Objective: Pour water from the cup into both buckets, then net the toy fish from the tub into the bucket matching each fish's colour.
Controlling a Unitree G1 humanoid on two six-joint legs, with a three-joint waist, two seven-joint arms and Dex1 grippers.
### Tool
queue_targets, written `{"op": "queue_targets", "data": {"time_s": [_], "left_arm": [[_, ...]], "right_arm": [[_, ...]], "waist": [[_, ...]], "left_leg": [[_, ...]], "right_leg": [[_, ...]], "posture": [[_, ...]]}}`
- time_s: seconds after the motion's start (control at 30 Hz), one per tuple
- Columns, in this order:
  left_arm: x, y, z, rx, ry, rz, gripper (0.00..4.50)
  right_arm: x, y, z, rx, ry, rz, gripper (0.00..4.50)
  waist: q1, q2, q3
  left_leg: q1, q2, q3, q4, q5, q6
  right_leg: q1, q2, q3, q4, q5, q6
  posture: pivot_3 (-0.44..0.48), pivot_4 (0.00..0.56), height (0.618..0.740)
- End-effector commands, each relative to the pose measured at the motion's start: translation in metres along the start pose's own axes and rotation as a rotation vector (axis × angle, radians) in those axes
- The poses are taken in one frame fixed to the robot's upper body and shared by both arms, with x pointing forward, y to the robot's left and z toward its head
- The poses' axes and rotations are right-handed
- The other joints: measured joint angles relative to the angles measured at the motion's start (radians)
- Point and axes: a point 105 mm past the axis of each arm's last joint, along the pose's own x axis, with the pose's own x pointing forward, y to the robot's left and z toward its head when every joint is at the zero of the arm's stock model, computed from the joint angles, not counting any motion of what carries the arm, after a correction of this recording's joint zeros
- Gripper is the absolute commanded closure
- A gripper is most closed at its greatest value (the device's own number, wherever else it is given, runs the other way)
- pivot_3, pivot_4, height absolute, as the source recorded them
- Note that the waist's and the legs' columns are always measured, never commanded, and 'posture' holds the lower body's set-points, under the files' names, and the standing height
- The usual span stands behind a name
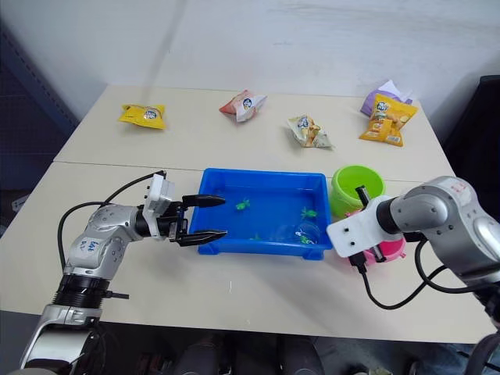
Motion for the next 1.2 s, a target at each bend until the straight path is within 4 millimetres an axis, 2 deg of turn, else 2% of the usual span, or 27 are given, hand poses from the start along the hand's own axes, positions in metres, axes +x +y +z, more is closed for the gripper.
{"op": "queue_targets", "data": {"time_s": [0.03,0.3,0.47,0.83,0.93,1.0,1.2], "left_arm": [[-0.002,-0.001,0.009,0.038,-0.013,0.0,0.08],[-0.004,-0.002,0.008,0.035,-0.01,0.009,0.08],[-0.004,-0.003,0.008,0.037,-0.01,0.015,0.08],[-0.009,-0.001,0.014,0.038,-0.027,0.041,0.08],[-0.01,0.002,0.02,0.033,-0.059,0.06,0.08],[-0.01,0.009,0.033,0.01,-0.125,0.088,0.08],[-0.002,0.018,0.047,0.0,-0.164,0.104,0.08]], "right_arm": [[-0.002,-0.01,0.008,0.183,-0.09,-0.076,4.5],[-0.006,-0.014,0.021,0.555,-0.271,-0.121,4.5],[-0.009,-0.016,0.008,0.753,-0.334,-0.202,4.5],[-0.033,-0.011,0.005,0.929,-0.47,-0.394,4.5],[-0.038,-0.009,0.005,0.943,-0.484,-0.446,4.5],[-0.045,-0.007,0.005,0.95,-0.495,-0.5,4.5],[-0.062,0.004,-0.019,1.043,-0.396,-0.648,4.5]], "waist": [[0.0,0.0,0.0],[-0.001,0.0,0.0],[0.0,0.0,0.0],[0.0,0.0,0.0],[0.0,0.0,0.0],[0.001,0.0,0.0],[0.004,0.0,0.0]], "left_leg": [[0.0,0.0,0.0,0.0,0.0,0.0],[0.0,0.0,-0.001,0.0,0.0,0.0],[0.0,0.0,0.0,0.0,0.0,0.0],[0.0,0.0,-0.001,-0.002,0.0,0.0],[0.0,0.0,0.0,-0.002,0.0,0.0],[0.0,0.0,-0.001,-0.003,0.0,0.0],[0.0,-0.001,0.0,-0.003,0.0,0.0]], "right_leg": [[0.0,0.0,0.0,0.0,0.0,0.0],[0.0,0.0,0.0,0.001,0.0,0.0],[0.0,0.0,0.0,0.0,0.0,0.0],[0.0,0.0,0.0,0.0,0.0,0.0],[0.0,0.0,0.0,0.0,0.0,0.0],[0.0,0.0,0.0,0.0,0.0,0.0],[0.0,0.0,0.0,-0.002,0.0,0.001]], "posture": [[0.0,0.15,0.738],[0.0,0.15,0.738],[0.0,0.15,0.738],[0.0,0.15,0.738],[0.0,0.15,0.738],[0.0,0.15,0.738],[0.0,0.15,0.738]]}}
